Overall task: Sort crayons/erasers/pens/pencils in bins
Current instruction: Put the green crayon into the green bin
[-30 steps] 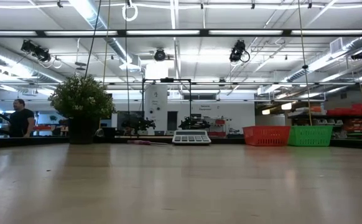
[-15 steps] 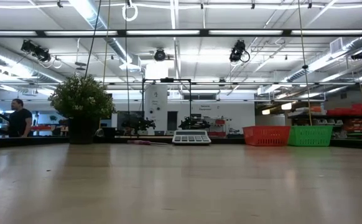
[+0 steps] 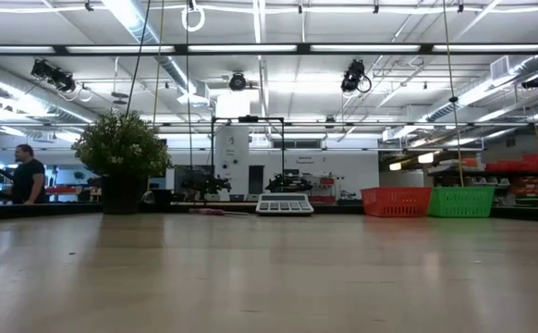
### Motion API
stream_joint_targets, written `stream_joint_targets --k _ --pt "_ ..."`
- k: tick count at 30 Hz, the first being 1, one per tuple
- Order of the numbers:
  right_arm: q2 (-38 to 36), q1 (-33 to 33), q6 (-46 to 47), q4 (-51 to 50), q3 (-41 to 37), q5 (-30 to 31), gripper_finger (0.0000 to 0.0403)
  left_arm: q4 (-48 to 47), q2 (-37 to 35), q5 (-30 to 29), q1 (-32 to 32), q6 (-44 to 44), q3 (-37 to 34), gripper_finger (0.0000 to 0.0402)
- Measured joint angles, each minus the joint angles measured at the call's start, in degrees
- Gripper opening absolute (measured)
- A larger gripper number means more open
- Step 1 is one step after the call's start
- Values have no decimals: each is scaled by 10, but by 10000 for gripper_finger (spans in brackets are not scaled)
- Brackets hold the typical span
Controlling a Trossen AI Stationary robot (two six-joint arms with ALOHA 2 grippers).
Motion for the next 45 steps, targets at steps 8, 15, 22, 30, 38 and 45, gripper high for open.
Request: stream_joint_targets --k 8,15,22,30,38,45 --pt "0 0 24 -1 0 0 73 0 0 0 0 0 0 9" --pt "0 0 42 -2 0 -2 47 0 0 0 0 0 0 18" --pt "0 0 43 -4 1 -2 44 0 0 0 0 0 0 9" --pt "1 0 44 -38 16 -13 43 0 0 0 0 0 0 20" --pt "0 0 44 -51 49 -10 42 0 0 0 0 1 0 13" --pt "0 -19 34 -92 82 -2 42 0 0 0 -2 6 0 15"
